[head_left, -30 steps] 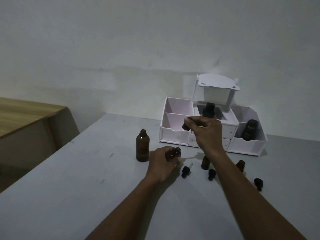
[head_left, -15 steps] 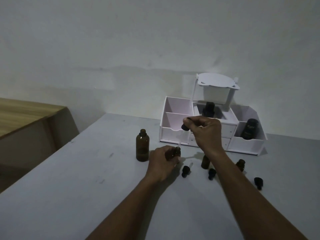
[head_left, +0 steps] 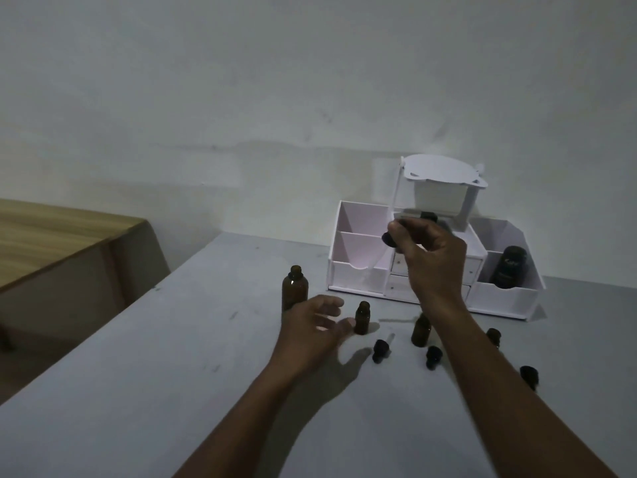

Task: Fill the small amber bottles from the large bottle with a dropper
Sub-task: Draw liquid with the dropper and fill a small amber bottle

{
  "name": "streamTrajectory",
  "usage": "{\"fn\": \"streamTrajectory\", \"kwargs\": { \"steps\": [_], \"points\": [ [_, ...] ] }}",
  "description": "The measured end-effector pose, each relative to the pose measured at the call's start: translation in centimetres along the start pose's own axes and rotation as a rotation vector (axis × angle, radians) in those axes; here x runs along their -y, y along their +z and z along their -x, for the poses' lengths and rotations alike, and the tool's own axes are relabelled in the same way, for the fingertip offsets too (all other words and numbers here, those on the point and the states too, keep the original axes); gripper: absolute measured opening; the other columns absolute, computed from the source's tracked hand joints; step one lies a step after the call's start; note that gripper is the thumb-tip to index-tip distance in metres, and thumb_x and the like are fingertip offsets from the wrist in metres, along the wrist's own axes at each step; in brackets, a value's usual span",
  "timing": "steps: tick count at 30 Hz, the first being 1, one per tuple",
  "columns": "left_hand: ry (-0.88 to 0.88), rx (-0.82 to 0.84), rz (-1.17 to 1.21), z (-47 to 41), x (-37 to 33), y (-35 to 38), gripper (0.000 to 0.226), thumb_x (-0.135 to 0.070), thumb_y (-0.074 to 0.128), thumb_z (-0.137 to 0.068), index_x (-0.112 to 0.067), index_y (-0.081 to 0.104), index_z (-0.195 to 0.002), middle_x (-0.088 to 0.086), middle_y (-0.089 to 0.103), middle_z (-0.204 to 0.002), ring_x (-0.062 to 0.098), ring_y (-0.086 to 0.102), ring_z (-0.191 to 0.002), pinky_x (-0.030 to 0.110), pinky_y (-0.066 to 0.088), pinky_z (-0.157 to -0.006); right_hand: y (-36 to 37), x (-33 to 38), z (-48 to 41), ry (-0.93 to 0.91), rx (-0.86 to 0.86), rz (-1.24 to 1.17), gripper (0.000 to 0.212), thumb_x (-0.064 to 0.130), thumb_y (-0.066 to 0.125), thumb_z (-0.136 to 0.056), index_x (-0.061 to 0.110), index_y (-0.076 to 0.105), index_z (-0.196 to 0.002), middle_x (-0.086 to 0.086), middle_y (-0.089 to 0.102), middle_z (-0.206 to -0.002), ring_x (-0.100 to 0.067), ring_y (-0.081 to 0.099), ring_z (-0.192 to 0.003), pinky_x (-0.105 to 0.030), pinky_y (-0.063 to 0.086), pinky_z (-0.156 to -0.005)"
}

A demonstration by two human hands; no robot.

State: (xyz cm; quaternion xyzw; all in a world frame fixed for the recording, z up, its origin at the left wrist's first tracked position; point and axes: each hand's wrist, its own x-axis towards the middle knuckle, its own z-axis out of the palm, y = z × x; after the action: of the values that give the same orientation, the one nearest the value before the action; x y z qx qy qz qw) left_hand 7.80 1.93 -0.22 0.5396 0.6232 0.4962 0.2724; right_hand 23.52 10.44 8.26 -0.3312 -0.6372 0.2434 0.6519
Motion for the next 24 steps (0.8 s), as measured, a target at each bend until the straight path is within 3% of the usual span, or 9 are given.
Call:
{"fn": "streamTrajectory", "kwargs": {
  "steps": [5,8,13,15,20,24],
  "points": [
    [0.092,-0.266,0.045,0.7,0.3,-4.9,0.016,-0.023,0.081,-0.083,-0.031,0.075,-0.095,-0.015,0.073,-0.089,-0.012,0.067,-0.079,0.002,0.048,-0.064,1.6,2.3,0.0,-0.039,-0.006,-0.146,0.012,0.016,0.072,-0.088,0.027,0.072,-0.093,0.013,0.075,-0.079,-0.009,0.074,-0.08,-0.023,0.059,-0.074],
    [0.088,-0.429,0.079,-0.3,1.1,-6.4,0.019,-0.023,0.083,-0.082,-0.026,0.075,-0.1,-0.012,0.074,-0.09,-0.004,0.068,-0.08,0.008,0.05,-0.064,3.3,3.1,0.1,-0.044,-0.006,-0.198,0.018,0.015,0.072,-0.087,0.032,0.071,-0.088,0.017,0.075,-0.076,-0.009,0.074,-0.079,-0.021,0.059,-0.072],
    [-0.011,-0.274,0.167,-2.3,2.4,-5.9,0.054,-0.025,0.086,-0.078,-0.02,0.066,-0.128,-0.003,0.068,-0.12,0.014,0.067,-0.106,0.016,0.051,-0.075,5.7,1.9,0.4,0.025,0.015,-0.178,0.011,0.021,0.074,-0.086,0.023,0.074,-0.096,0.002,0.076,-0.091,-0.013,0.074,-0.087,-0.031,0.061,-0.079],
    [-0.05,-0.214,0.212,-2.4,2.7,-5.4,0.053,-0.021,0.087,-0.078,-0.019,0.067,-0.127,0.0,0.069,-0.122,0.019,0.066,-0.111,0.022,0.052,-0.083,6.3,1.4,0.6,0.024,0.032,-0.131,0.017,0.023,0.074,-0.086,0.018,0.075,-0.102,0.004,0.076,-0.093,-0.01,0.073,-0.089,-0.029,0.06,-0.08],
    [-0.116,-0.181,0.255,-2.1,3.3,-5.0,0.049,-0.016,0.086,-0.078,-0.026,0.066,-0.122,-0.002,0.07,-0.119,0.016,0.065,-0.108,0.023,0.051,-0.081,7.1,1.2,0.8,0.016,0.058,-0.073,0.018,0.024,0.074,-0.086,0.02,0.074,-0.103,0.014,0.073,-0.09,-0.001,0.071,-0.086,-0.018,0.057,-0.077],
    [-0.139,-0.184,0.256,-1.9,2.9,-4.9,0.052,-0.016,0.084,-0.081,-0.021,0.064,-0.128,0.001,0.068,-0.125,0.02,0.063,-0.113,0.031,0.051,-0.09,7.6,1.5,1.2,0.004,0.103,-0.068,0.018,0.022,0.074,-0.087,0.018,0.073,-0.104,0.021,0.069,-0.086,0.01,0.068,-0.081,-0.008,0.052,-0.071]
  ]
}}
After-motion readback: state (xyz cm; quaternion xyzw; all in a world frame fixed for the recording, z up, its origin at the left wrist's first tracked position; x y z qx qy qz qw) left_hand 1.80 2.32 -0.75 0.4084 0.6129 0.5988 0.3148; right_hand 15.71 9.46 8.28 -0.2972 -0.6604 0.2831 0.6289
